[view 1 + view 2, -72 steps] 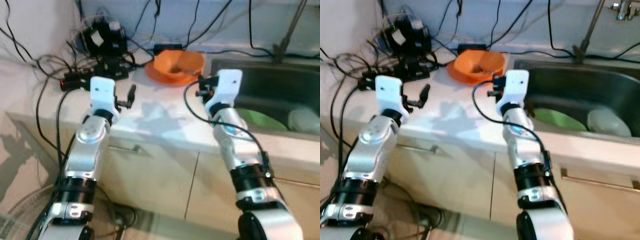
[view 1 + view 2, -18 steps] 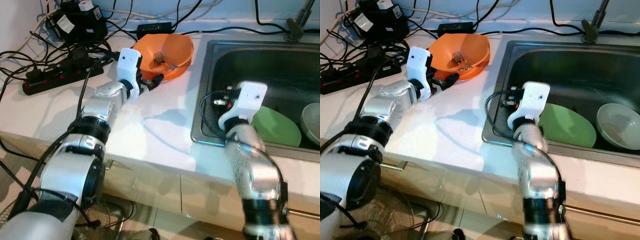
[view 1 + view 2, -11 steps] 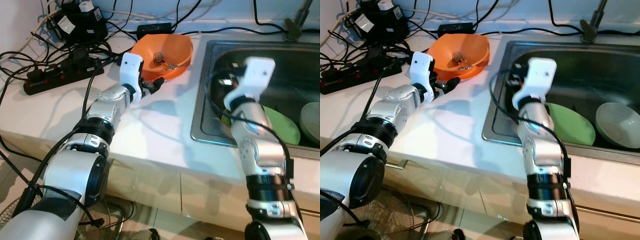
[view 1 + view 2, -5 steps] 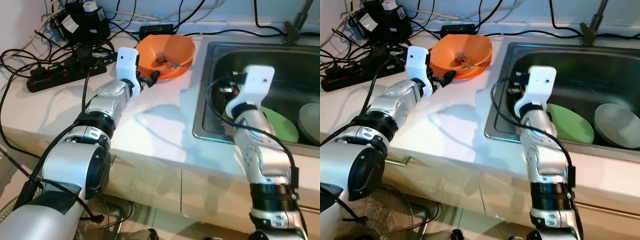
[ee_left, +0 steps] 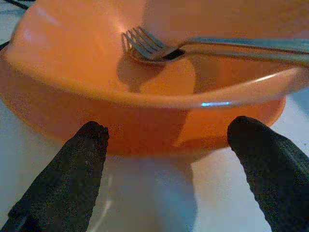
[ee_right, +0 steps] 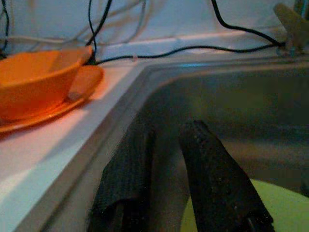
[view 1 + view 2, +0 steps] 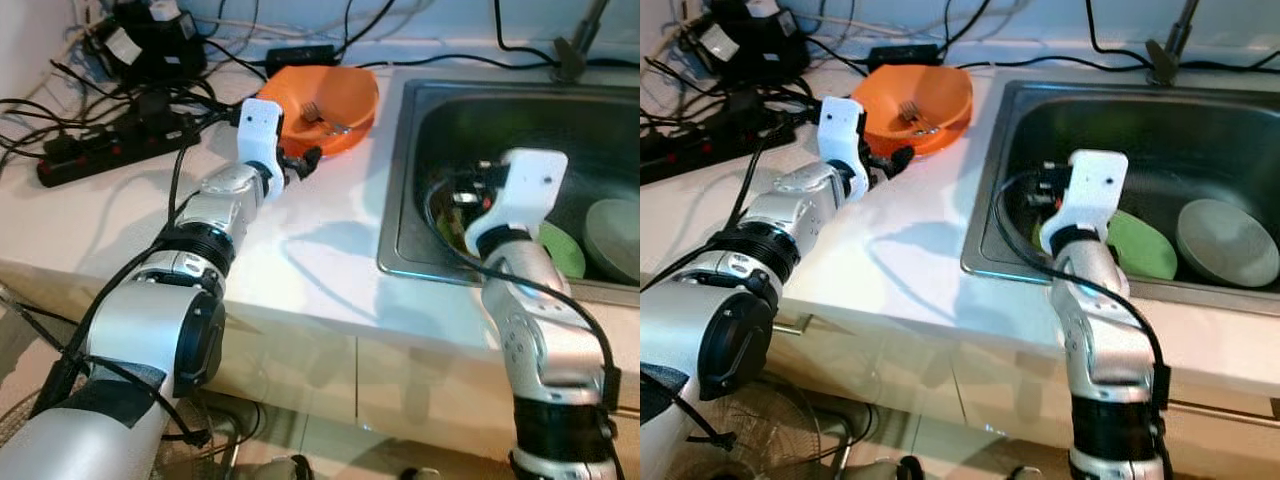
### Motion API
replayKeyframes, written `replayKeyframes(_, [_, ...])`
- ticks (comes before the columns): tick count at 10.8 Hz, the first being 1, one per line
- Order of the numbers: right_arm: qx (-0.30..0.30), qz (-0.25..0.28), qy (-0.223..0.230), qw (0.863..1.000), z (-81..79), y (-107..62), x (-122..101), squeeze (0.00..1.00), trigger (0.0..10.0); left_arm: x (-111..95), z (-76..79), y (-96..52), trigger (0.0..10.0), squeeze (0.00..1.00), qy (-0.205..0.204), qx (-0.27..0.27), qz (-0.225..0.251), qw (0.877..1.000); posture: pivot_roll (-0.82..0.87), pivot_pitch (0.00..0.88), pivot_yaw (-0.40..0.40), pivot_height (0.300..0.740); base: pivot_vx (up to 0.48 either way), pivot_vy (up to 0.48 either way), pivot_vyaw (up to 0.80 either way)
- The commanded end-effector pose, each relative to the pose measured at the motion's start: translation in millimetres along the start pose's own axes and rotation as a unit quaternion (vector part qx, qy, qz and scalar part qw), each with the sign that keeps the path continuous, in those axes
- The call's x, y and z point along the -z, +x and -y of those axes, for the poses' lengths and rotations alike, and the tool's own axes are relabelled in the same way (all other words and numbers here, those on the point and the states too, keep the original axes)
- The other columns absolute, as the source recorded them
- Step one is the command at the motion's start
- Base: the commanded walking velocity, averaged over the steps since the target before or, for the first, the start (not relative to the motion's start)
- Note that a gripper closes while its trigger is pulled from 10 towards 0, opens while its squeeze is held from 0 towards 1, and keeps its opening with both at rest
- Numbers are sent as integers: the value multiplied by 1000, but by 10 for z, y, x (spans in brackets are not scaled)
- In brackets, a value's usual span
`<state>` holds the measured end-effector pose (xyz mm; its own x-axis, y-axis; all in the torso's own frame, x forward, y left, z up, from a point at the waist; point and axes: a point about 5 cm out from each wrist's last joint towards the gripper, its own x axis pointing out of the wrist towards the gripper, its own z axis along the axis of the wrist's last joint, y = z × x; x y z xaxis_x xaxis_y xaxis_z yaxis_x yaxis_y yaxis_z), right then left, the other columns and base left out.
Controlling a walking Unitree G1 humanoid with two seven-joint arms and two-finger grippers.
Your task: Kitchen organization
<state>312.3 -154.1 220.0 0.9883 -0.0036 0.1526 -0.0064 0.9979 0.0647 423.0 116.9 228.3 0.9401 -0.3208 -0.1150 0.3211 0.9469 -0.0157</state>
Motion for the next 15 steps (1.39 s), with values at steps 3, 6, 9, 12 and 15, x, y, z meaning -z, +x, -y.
replayKeyframes(3, [5,-17,8,1000,-23,-143,26,0,10000,32,-29,-6,10000,0,-5,-7,-18,1000,-78,252,125,740,0,0,0])
replayKeyframes(6, [6,-26,9,1000,-25,-172,34,0,10000,190,6,-13,10000,0,-3,12,-49,999,-70,256,116,740,0,0,0])
replayKeyframes(9, [3,-26,14,1000,-53,-161,17,0,10000,37,-16,-10,10000,0,33,15,-23,999,-56,260,110,740,0,0,0])
replayKeyframes(12, [8,-23,19,1000,-49,-112,25,0,10000,-271,13,-26,10000,0,97,67,25,993,-14,237,118,740,0,0,0])
replayKeyframes(15, [6,-10,27,1000,-90,-22,-1,0,10000,-356,-83,-77,10000,0,94,70,44,992,3,197,129,740,0,0,0])
